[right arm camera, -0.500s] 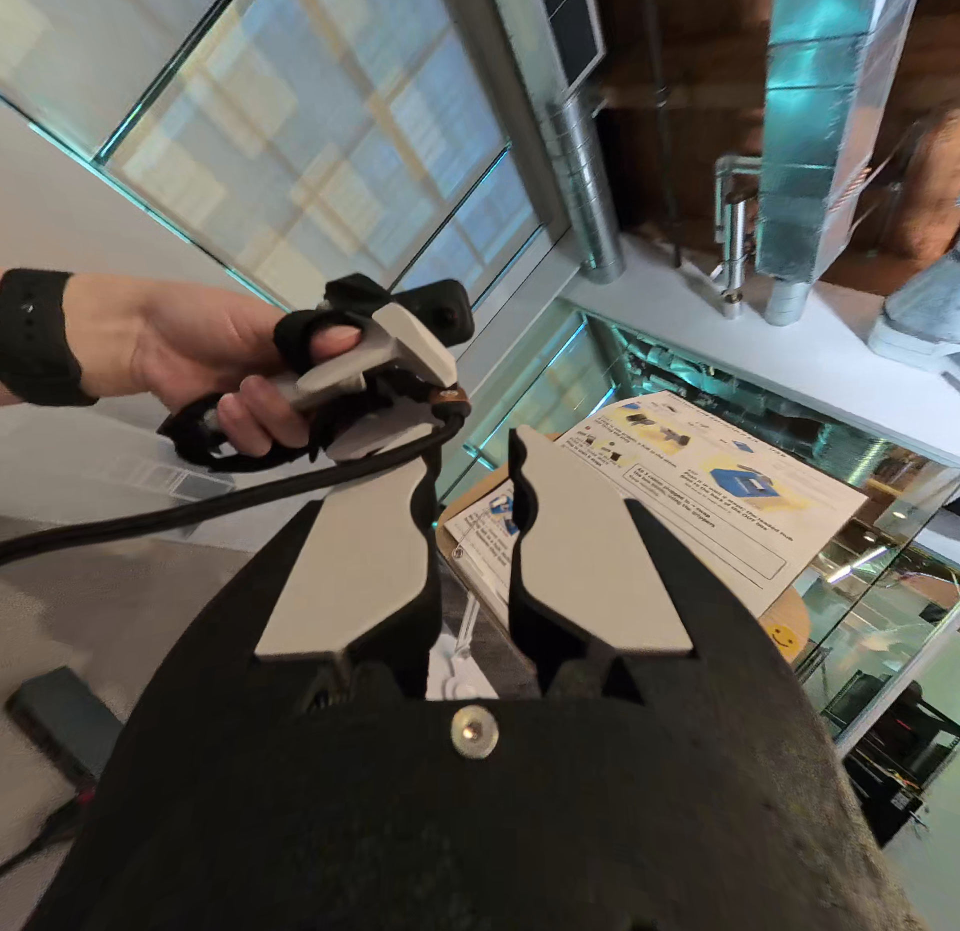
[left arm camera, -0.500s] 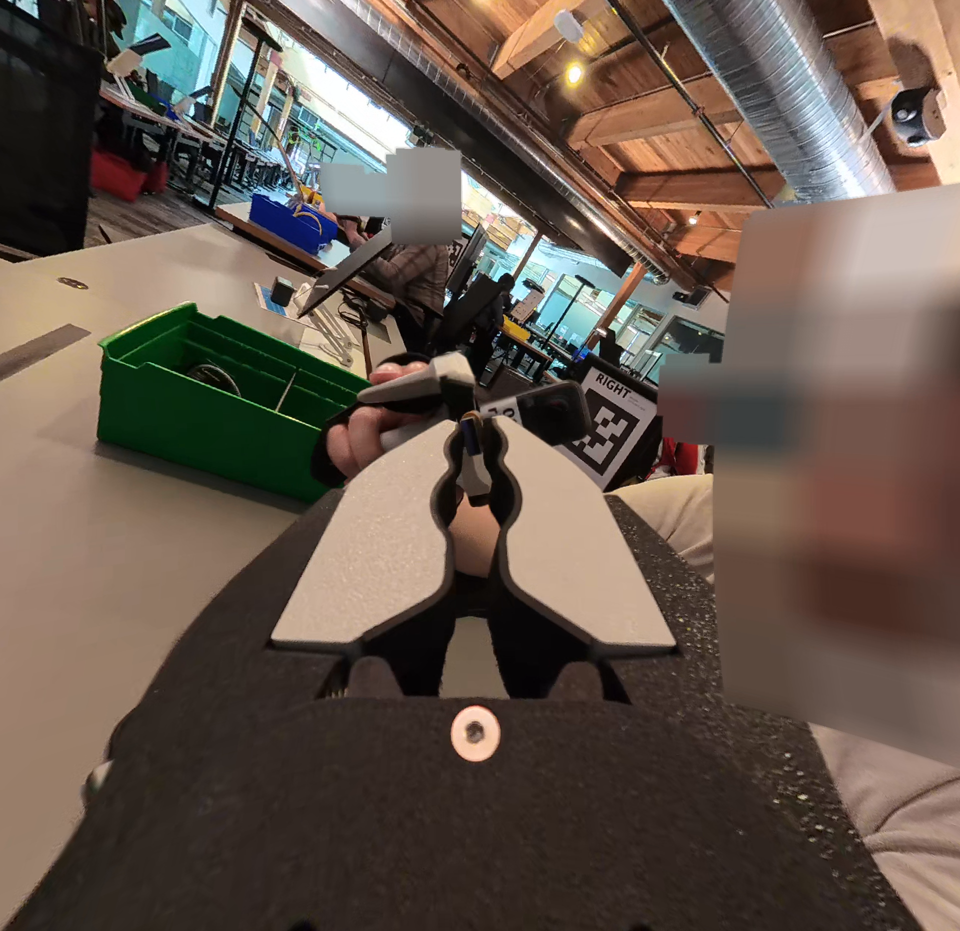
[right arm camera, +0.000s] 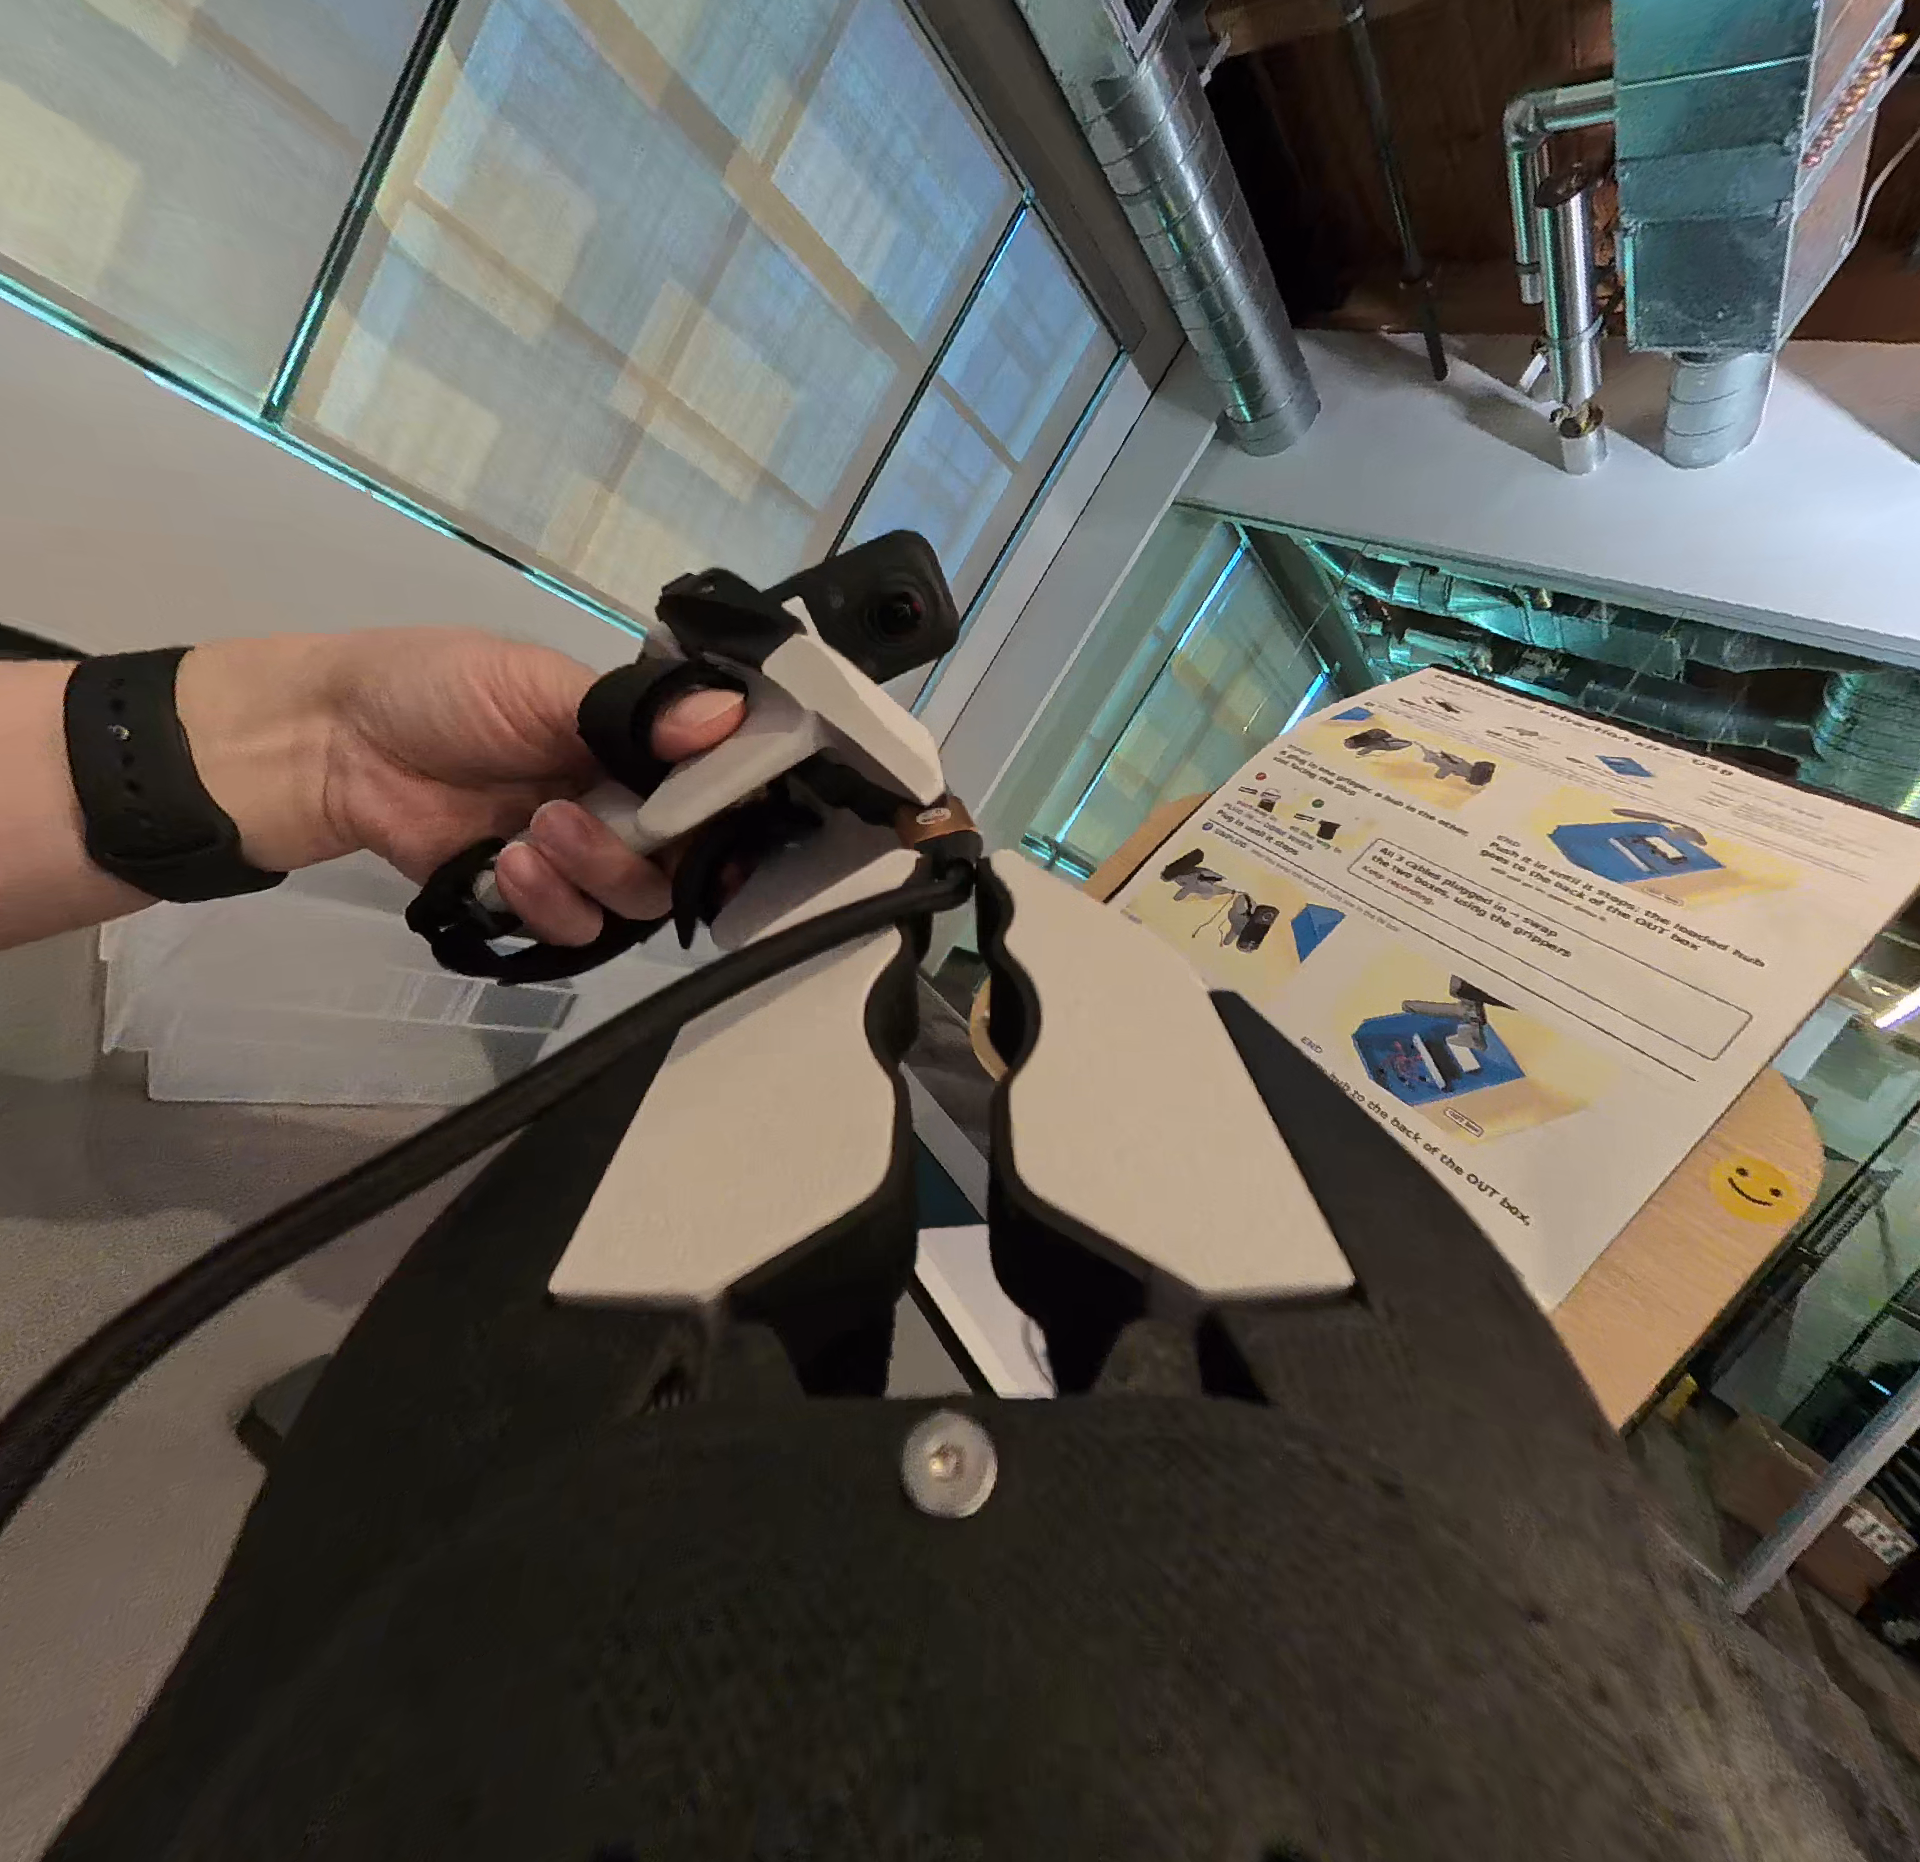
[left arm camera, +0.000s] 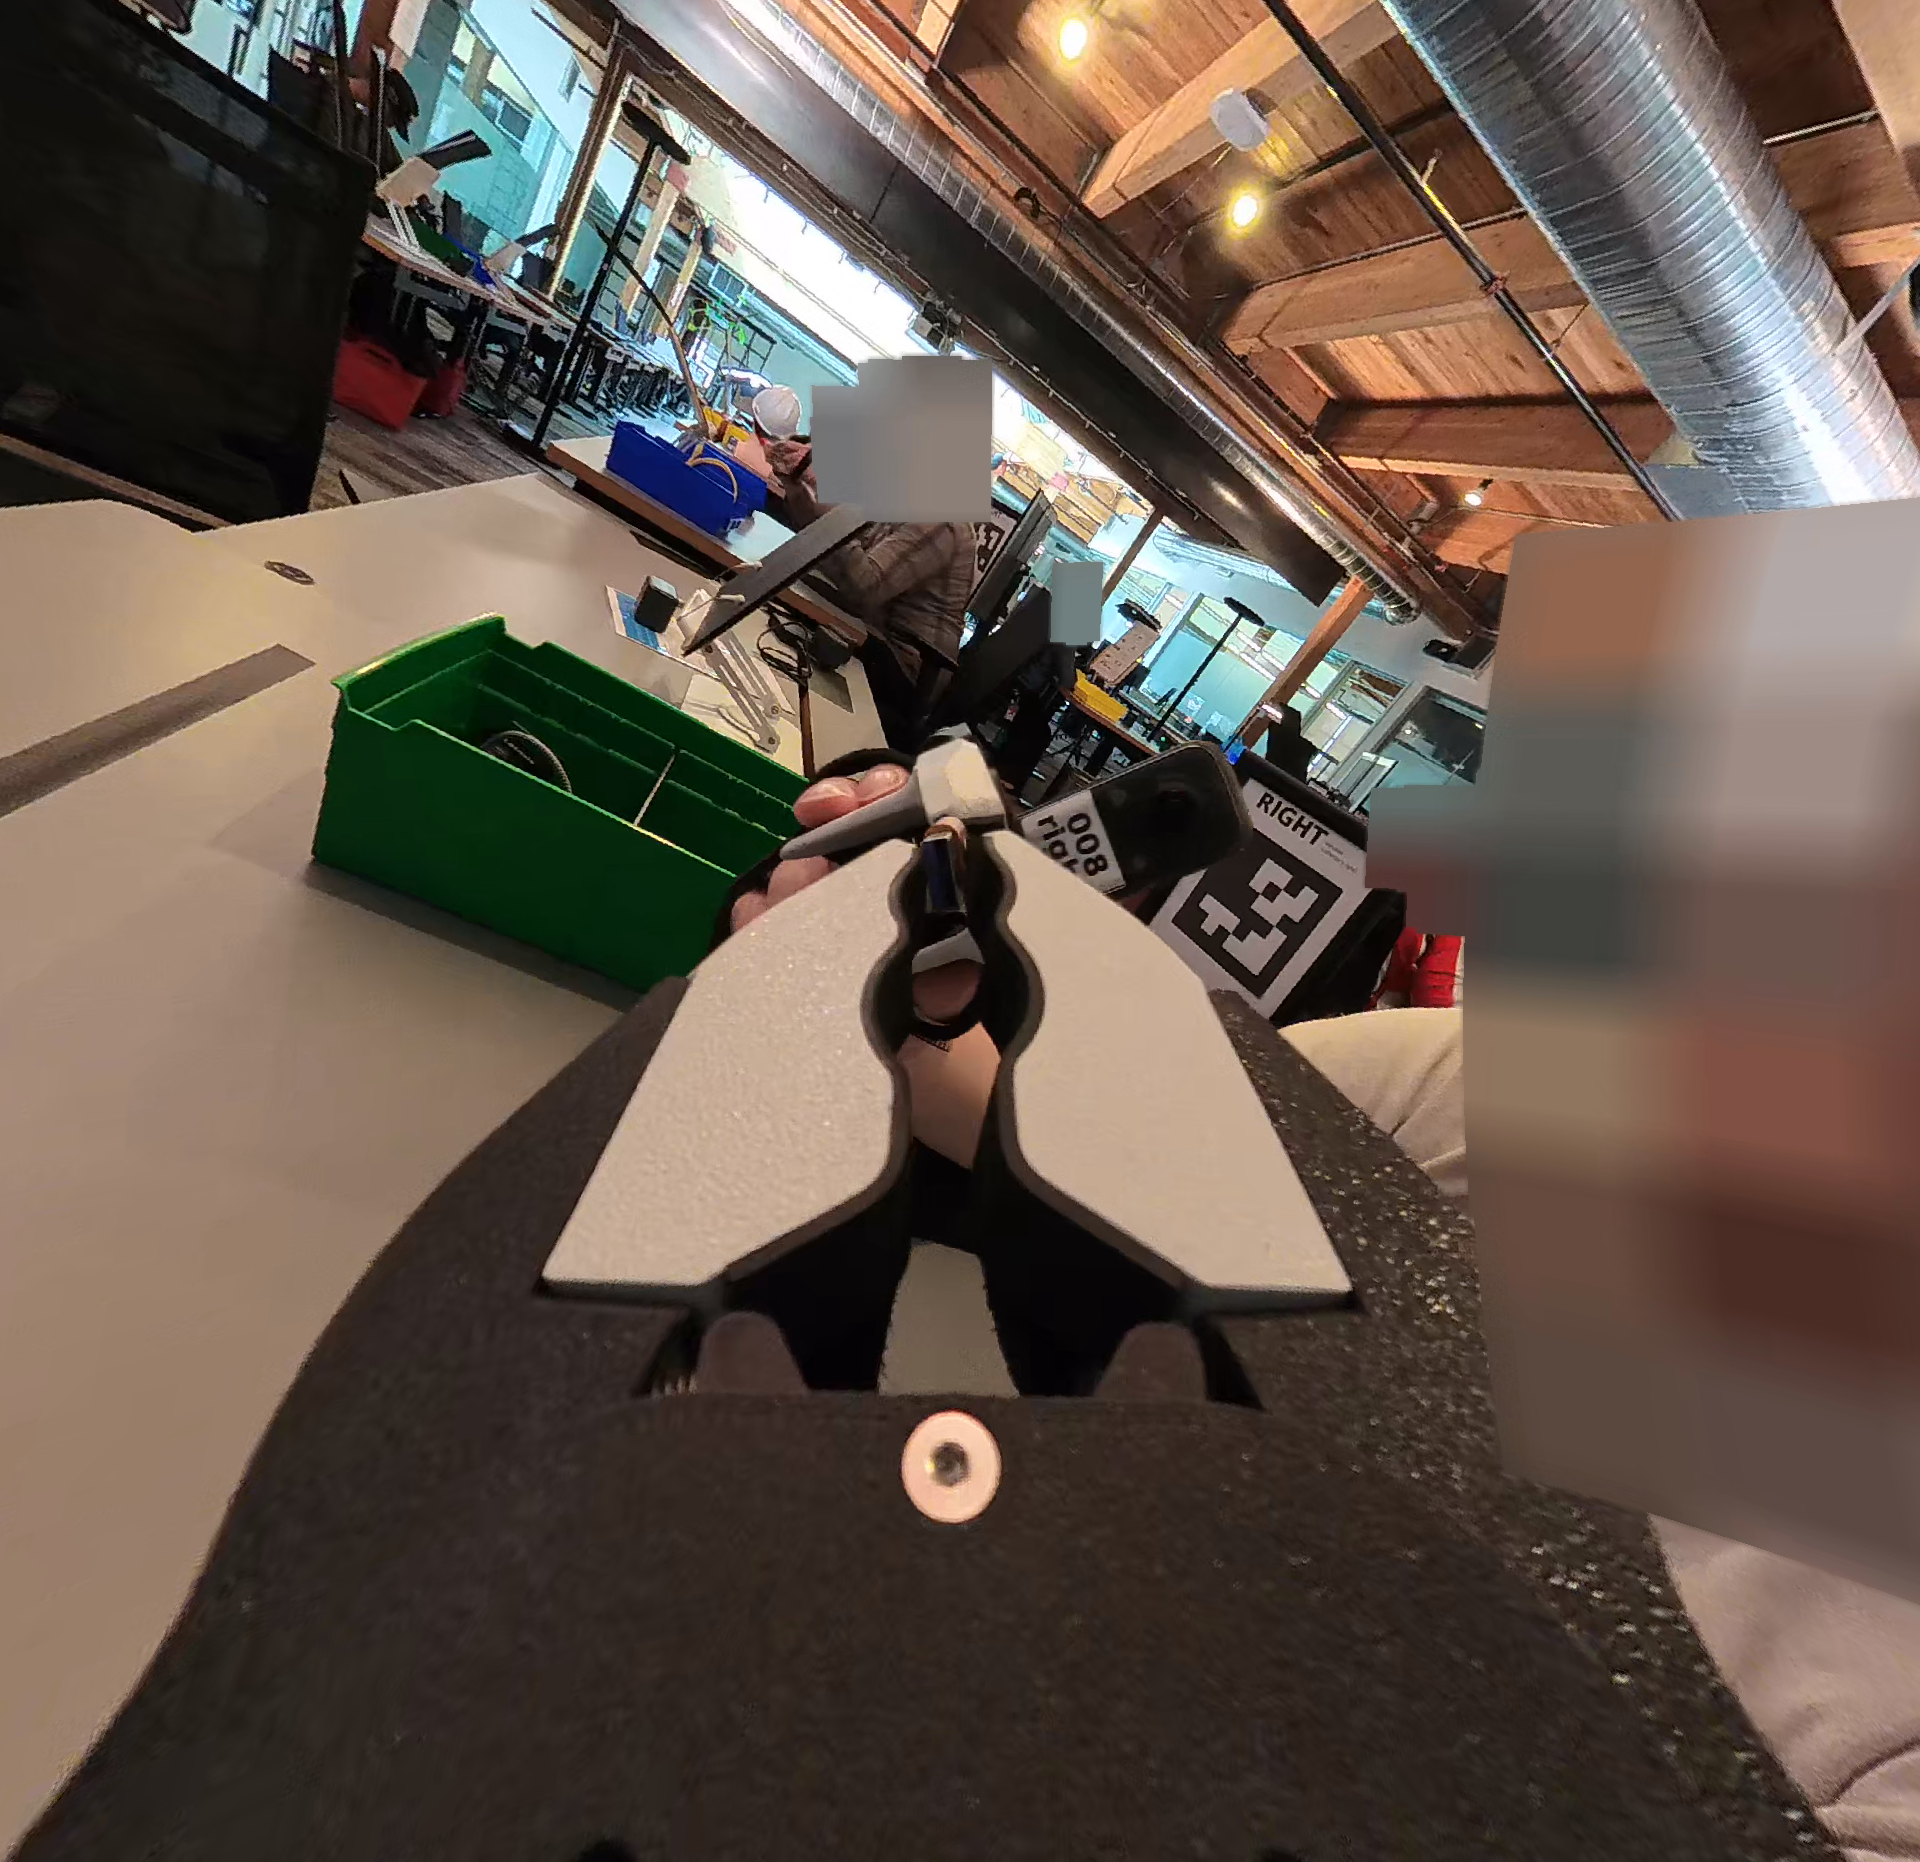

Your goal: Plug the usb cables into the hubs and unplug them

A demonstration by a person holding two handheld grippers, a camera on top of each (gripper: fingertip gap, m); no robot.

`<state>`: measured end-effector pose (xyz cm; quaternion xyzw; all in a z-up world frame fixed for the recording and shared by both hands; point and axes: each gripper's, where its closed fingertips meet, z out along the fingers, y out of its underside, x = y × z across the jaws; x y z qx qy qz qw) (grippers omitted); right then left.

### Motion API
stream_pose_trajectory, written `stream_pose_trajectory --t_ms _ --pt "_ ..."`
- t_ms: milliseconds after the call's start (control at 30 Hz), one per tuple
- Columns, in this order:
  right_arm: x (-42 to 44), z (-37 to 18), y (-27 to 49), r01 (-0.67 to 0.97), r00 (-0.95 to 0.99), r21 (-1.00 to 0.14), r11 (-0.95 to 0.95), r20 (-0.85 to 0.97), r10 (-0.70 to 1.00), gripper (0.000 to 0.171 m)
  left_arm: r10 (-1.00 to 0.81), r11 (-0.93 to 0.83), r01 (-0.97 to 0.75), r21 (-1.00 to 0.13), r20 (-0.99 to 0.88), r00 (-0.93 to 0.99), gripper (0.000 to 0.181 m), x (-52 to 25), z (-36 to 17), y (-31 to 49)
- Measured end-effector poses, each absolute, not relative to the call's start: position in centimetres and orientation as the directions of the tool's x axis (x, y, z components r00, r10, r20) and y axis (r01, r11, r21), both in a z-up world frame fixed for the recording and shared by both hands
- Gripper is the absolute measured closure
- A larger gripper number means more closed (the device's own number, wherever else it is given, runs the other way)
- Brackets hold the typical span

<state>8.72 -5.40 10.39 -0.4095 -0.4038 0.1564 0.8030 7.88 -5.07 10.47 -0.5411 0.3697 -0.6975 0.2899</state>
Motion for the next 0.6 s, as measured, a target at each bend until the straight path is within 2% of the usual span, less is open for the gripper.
stream_pose_trajectory --t_ms 133,400,533,600 --pt "8.65 9.90 -5.07 0.163 0.602 -0.764 0.625 0.579 0.550 0.164 -0.806 -0.559 -0.011 -0.829 0.547 -0.225 0.174 7.75 10.22 -4.90" --pt "8.72 9.83 -4.75 0.189 0.608 -0.776 0.601 0.574 0.549 0.164 -0.798 -0.573 -0.009 -0.820 0.560 -0.223 0.174 7.78 10.15 -4.64" --pt "8.91 10.12 -4.95 0.180 0.600 -0.775 0.606 0.575 0.556 0.164 -0.862 -0.485 -0.009 -0.874 0.480 -0.162 0.169 7.92 10.15 -4.48" --pt "9.44 10.36 -4.70 0.191 0.606 -0.775 0.603 0.576 0.549 0.165 -0.899 -0.426 -0.045 -0.904 0.428 -0.091 0.159 7.63 9.62 -4.17"
